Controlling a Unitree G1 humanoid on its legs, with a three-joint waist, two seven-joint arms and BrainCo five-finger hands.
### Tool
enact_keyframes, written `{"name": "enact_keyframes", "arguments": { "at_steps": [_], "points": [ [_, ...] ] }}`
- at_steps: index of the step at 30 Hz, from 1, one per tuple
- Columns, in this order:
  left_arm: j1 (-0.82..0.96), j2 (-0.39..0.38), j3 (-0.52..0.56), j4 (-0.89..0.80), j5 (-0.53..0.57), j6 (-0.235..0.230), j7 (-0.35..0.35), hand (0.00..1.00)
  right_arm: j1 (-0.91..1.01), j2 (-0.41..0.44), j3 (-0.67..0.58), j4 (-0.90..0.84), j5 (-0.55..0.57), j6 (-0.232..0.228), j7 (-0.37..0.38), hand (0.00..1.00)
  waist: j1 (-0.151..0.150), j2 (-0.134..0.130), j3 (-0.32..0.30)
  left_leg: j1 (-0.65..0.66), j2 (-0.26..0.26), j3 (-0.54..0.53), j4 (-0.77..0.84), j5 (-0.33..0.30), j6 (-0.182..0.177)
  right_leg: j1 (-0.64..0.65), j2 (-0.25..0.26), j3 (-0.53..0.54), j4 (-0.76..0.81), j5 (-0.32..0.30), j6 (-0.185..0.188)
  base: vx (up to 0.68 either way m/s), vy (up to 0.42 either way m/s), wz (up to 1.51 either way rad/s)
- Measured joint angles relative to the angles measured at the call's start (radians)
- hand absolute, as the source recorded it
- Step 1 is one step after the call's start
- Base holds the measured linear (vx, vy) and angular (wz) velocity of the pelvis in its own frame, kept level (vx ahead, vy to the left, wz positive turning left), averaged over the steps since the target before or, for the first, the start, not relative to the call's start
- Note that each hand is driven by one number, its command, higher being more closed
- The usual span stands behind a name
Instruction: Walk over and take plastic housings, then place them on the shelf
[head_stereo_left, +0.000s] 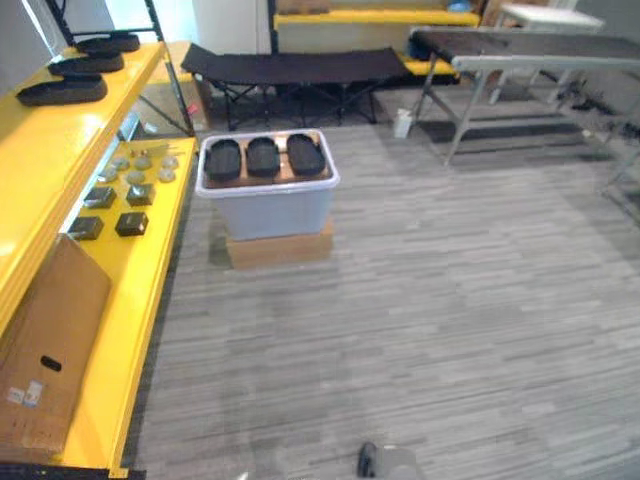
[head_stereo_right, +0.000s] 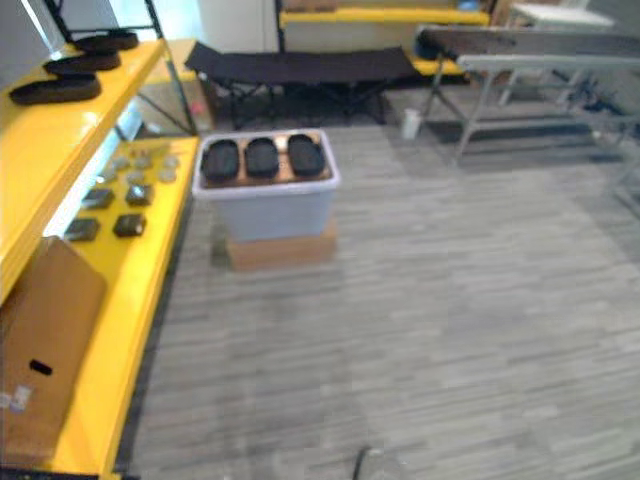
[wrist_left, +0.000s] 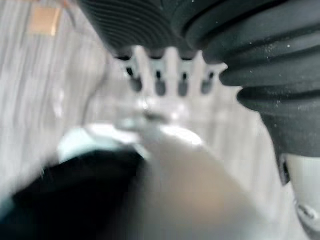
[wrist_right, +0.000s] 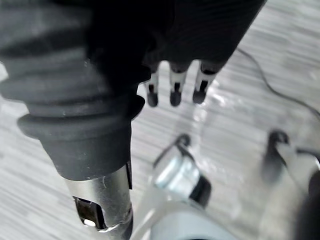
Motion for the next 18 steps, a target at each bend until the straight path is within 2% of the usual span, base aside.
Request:
{"name": "enact_keyframes", "arguments": {
  "at_steps": [1, 2, 3, 4, 5, 6, 7, 8, 9, 10, 11, 13, 14, 16, 18],
  "points": [
    [0.002, -0.007, 0.009, -0.005, -0.019, -0.002, 0.006, 0.0, -0.002, -0.007, 0.01, -0.001, -0.003, -0.001, 0.0, 0.0, 0.003, 0.012, 0.005, -0.065, 0.031, -0.014, 0.148, 0.025, 0.017, 0.029, 0.013, -0.007, -0.017, -0.006, -0.01, 0.4, -0.303, 0.15],
    [0.006, -0.014, 0.026, -0.007, -0.057, -0.007, 0.021, 0.0, -0.003, -0.021, 0.018, 0.003, -0.024, -0.004, 0.0, 0.0, 0.008, 0.033, 0.018, -0.165, 0.087, -0.022, 0.393, 0.018, 0.027, 0.1, 0.039, -0.018, -0.052, -0.01, -0.022, 0.35, -0.191, 0.17],
    [0.012, -0.014, 0.025, -0.012, -0.072, -0.01, 0.024, 0.0, -0.007, -0.028, 0.03, 0.012, -0.036, -0.009, 0.0, 0.0, 0.011, 0.035, 0.021, -0.206, 0.094, -0.023, 0.465, 0.012, 0.037, 0.136, 0.045, -0.024, -0.073, -0.013, -0.028, 0.51, -0.191, 0.16],
    [0.018, -0.015, 0.02, -0.022, -0.071, -0.01, 0.025, 0.0, -0.024, -0.041, 0.045, 0.03, -0.048, -0.014, 0.0, 0.0, 0.014, 0.028, 0.026, -0.257, 0.066, -0.018, 0.505, 0.003, 0.04, 0.201, 0.043, -0.03, -0.108, -0.012, -0.03, 0.49, -0.112, 0.0],
    [0.022, -0.015, 0.018, -0.026, -0.063, -0.01, 0.021, 0.0, -0.045, -0.05, 0.045, 0.032, -0.048, -0.031, 0.0, 0.0, 0.029, 0.024, 0.028, -0.296, 0.017, 0.009, 0.454, -0.012, 0.036, 0.247, 0.034, -0.03, -0.141, -0.012, -0.029, 0.49, -0.073, -0.13],
    [0.022, -0.015, 0.018, -0.03, -0.06, -0.01, 0.018, 0.0, -0.06, -0.053, 0.045, 0.031, -0.048, -0.044, 0.0, 0.0, 0.04, 0.022, 0.029, -0.311, -0.01, 0.029, 0.399, -0.017, 0.039, 0.264, 0.028, -0.029, -0.154, -0.011, -0.027, 0.49, 0.029, -0.41],
    [0.027, -0.015, 0.02, -0.034, -0.037, -0.012, 0.015, 0.0, -0.116, -0.053, 0.043, 0.022, -0.043, -0.073, 0.0, 0.0, 0.057, 0.011, 0.039, -0.339, -0.109, 0.094, 0.144, -0.005, 0.047, 0.305, 0.002, -0.027, -0.183, -0.004, -0.017, 0.43, 0.066, -0.37],
    [0.029, -0.014, 0.021, -0.034, -0.021, -0.015, 0.016, 0.0, -0.128, -0.053, 0.042, 0.013, -0.039, -0.078, -0.001, 0.0, 0.06, 0.008, 0.043, -0.346, -0.142, 0.106, 0.041, 0.025, 0.053, 0.318, -0.006, -0.027, -0.193, -0.003, -0.014, 0.44, 0.092, -0.32],
    [0.031, -0.014, 0.021, -0.033, -0.014, -0.016, 0.016, 0.0, -0.144, -0.054, 0.038, 0.004, -0.036, -0.081, -0.001, 0.0, 0.065, 0.009, 0.049, -0.346, -0.171, 0.115, -0.068, 0.071, 0.061, 0.334, -0.011, -0.027, -0.202, -0.003, -0.014, 0.36, 0.119, -0.17],
    [0.041, -0.019, 0.022, -0.032, -0.01, -0.02, 0.015, 0.0, -0.16, -0.059, 0.035, -0.021, -0.035, -0.091, -0.001, 0.0, 0.075, 0.018, 0.057, -0.34, -0.207, 0.111, -0.269, 0.208, 0.082, 0.37, -0.006, -0.017, -0.229, -0.005, -0.011, 0.44, 0.168, -0.3],
    [0.056, -0.03, 0.021, -0.022, 0.013, -0.025, 0.011, 0.0, -0.169, -0.052, 0.046, -0.032, -0.033, -0.098, -0.001, 0.0, 0.099, 0.014, 0.06, -0.316, -0.226, 0.117, -0.3, 0.294, 0.163, 0.409, -0.003, 0.005, -0.266, -0.005, -0.01, 0.43, 0.177, -0.16],
    [0.047, -0.014, 0.019, -0.025, 0.026, -0.037, -0.005, 0.0, -0.192, -0.052, 0.084, -0.039, -0.018, -0.098, 0.002, 0.0, 0.093, -0.003, 0.066, -0.333, -0.245, 0.115, -0.269, 0.252, 0.192, 0.418, -0.012, 0.019, -0.288, 0.033, -0.028, 0.36, 0.19, 0.26],
    [0.033, -0.011, 0.021, -0.026, 0.025, -0.043, -0.011, 0.0, -0.216, -0.052, 0.084, -0.043, -0.015, -0.097, 0.003, 0.0, 0.102, -0.011, 0.084, -0.34, -0.254, 0.115, -0.248, 0.229, 0.223, 0.416, -0.02, 0.029, -0.28, 0.08, -0.01, 0.36, 0.233, 0.34],
    [0.036, -0.008, 0.025, -0.023, 0.025, -0.042, -0.012, 0.0, -0.224, -0.052, 0.088, -0.044, -0.02, -0.097, 0.008, 0.0, 0.108, -0.025, 0.091, -0.309, -0.276, 0.114, -0.255, 0.199, 0.228, 0.414, -0.04, 0.051, -0.23, 0.107, 0.017, 0.42, 0.241, 0.16],
    [0.038, -0.005, 0.024, -0.025, 0.043, -0.046, -0.015, 0.0, -0.212, -0.052, 0.098, -0.044, -0.047, -0.1, 0.019, 0.0, 0.111, -0.035, 0.089, -0.223, -0.313, 0.105, -0.31, 0.168, 0.235, 0.34, -0.084, 0.101, 0.015, 0.129, 0.069, 0.42, 0.192, 0.12]
  ]
}}
